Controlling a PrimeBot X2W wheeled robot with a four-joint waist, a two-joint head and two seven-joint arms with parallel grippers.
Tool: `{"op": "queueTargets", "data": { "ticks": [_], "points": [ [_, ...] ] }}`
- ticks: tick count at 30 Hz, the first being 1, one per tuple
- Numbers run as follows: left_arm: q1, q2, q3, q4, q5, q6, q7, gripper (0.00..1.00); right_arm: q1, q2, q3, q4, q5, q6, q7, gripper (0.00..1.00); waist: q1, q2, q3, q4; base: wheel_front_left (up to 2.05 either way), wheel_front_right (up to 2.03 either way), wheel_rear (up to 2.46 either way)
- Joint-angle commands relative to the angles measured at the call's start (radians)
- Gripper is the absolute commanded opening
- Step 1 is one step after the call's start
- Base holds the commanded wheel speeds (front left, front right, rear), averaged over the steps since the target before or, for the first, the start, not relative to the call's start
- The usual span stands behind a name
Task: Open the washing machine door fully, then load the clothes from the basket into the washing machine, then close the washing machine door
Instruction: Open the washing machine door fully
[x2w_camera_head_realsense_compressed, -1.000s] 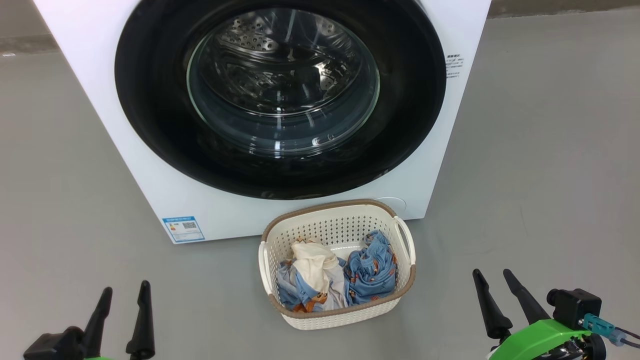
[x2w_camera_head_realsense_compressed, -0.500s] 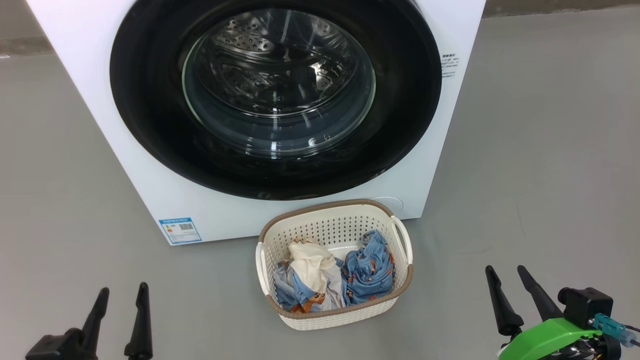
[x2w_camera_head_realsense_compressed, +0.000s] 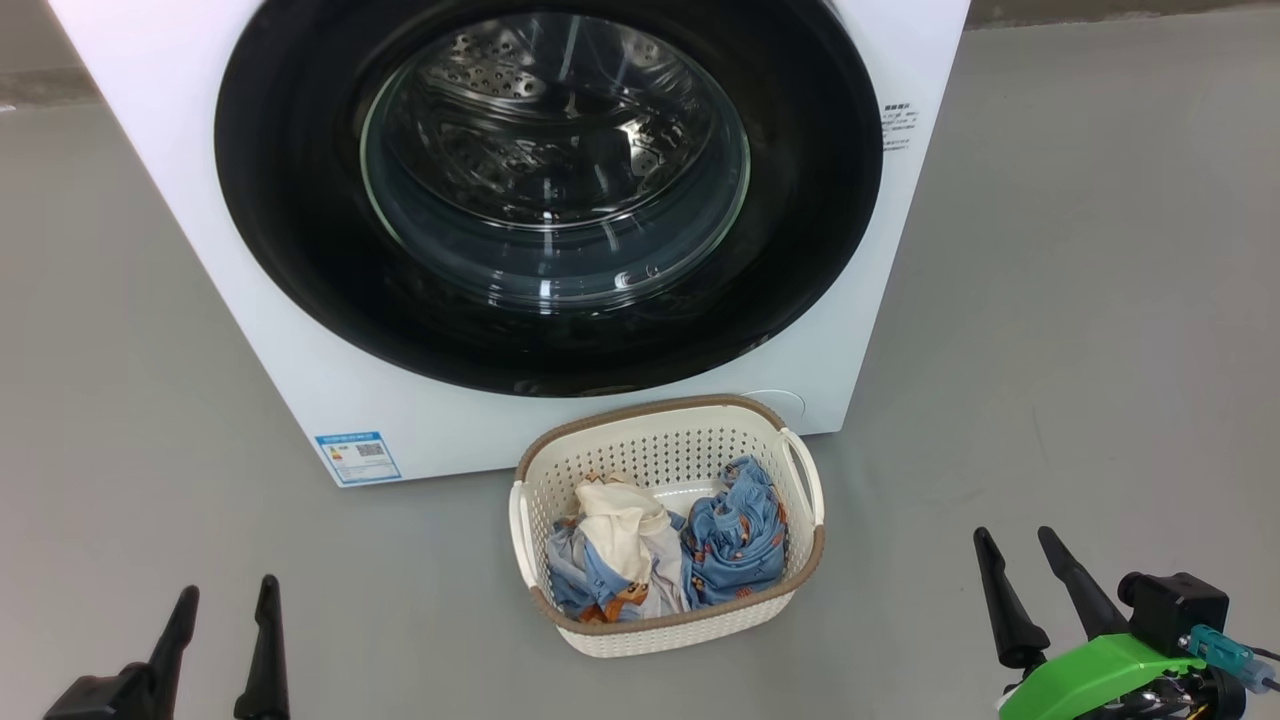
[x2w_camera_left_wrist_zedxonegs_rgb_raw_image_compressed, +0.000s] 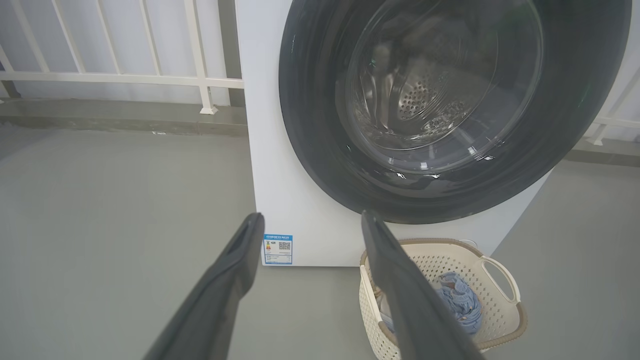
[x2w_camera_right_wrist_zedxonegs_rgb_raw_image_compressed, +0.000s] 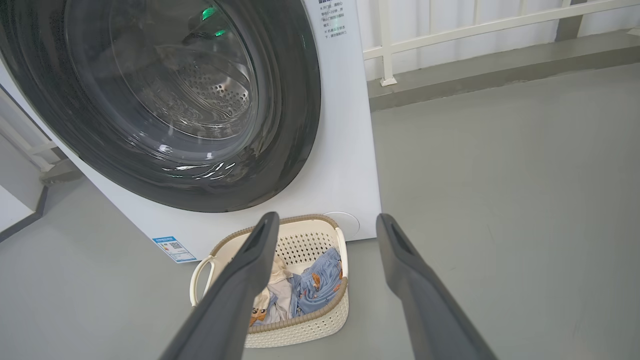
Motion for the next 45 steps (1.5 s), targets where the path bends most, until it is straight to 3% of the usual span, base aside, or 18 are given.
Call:
{"op": "queueTargets", "data": {
  "ticks": [1,30,45],
  "points": [
    [-0.029,0.014,0.039,-0.017,0.011,-0.002,-0.006,1.00,-0.021,-0.005,0.021,-0.026,-0.007,0.002,-0.013,1.00,0.0000,0.0000,0.002,0.001,0.46,0.46,-0.92],
    [-0.055,0.001,0.047,-0.031,-0.019,-0.002,-0.006,1.00,-0.034,0.006,0.037,-0.031,-0.014,0.002,-0.013,1.00,0.0000,0.0000,0.024,-0.004,1.07,1.07,-2.14],
    [-0.047,-0.006,0.027,-0.030,-0.024,-0.002,-0.006,1.00,-0.037,0.007,0.035,-0.029,-0.023,0.002,-0.013,1.00,0.0000,0.0000,0.018,-0.001,0.28,0.28,-0.55]
  ]
}}
